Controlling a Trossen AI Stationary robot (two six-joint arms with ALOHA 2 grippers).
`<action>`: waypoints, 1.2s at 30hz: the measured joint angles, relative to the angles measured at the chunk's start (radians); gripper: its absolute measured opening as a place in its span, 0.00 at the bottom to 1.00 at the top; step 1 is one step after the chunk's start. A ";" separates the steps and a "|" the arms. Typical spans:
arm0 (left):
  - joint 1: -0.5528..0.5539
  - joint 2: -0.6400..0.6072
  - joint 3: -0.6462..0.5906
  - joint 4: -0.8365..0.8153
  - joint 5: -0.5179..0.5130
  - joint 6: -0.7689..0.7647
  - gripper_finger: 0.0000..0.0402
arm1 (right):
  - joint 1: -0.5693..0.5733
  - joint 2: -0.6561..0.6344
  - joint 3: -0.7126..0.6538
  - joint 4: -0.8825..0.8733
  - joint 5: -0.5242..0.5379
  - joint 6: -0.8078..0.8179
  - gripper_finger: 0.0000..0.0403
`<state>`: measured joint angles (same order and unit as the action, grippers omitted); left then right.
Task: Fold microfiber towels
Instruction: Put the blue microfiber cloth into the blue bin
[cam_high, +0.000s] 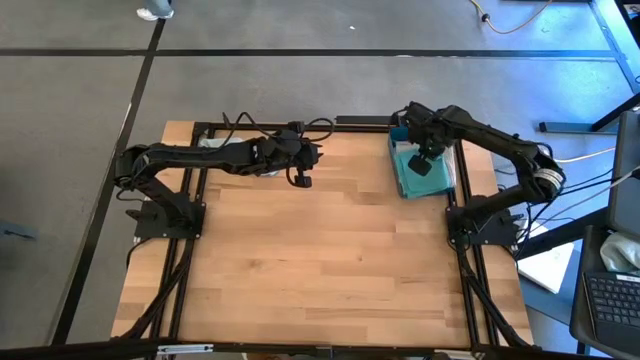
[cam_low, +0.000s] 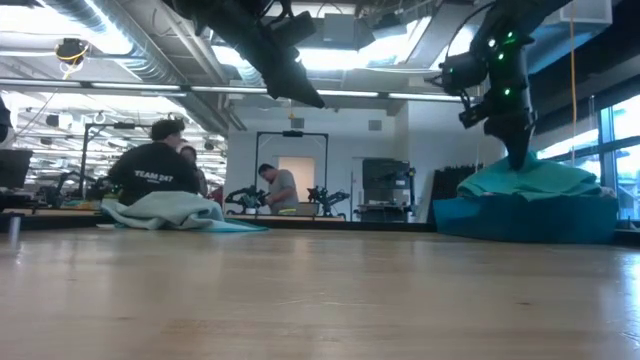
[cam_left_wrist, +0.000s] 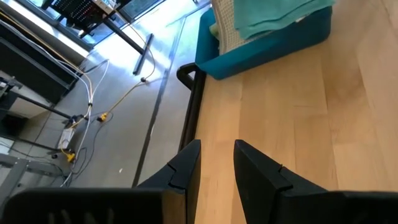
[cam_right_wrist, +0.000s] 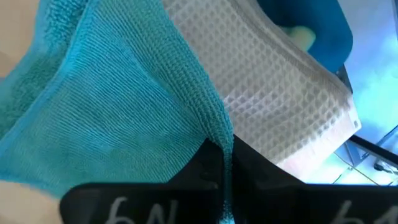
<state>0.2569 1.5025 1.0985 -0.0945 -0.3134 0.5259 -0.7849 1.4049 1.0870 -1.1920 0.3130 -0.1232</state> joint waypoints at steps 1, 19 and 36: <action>0.000 0.000 0.000 -0.001 0.000 0.000 0.21 | -0.008 0.014 0.000 0.017 0.000 -0.014 0.02; 0.023 0.001 0.000 -0.029 0.000 -0.002 0.21 | -0.170 0.094 0.000 0.164 0.032 -0.092 0.11; 0.023 0.001 0.000 -0.029 0.015 -0.019 0.21 | -0.152 0.094 0.024 0.244 0.141 -0.128 0.59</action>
<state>0.2794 1.5036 1.0985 -0.1236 -0.2979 0.5064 -0.9366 1.4990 1.1109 -0.9476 0.4539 -0.2511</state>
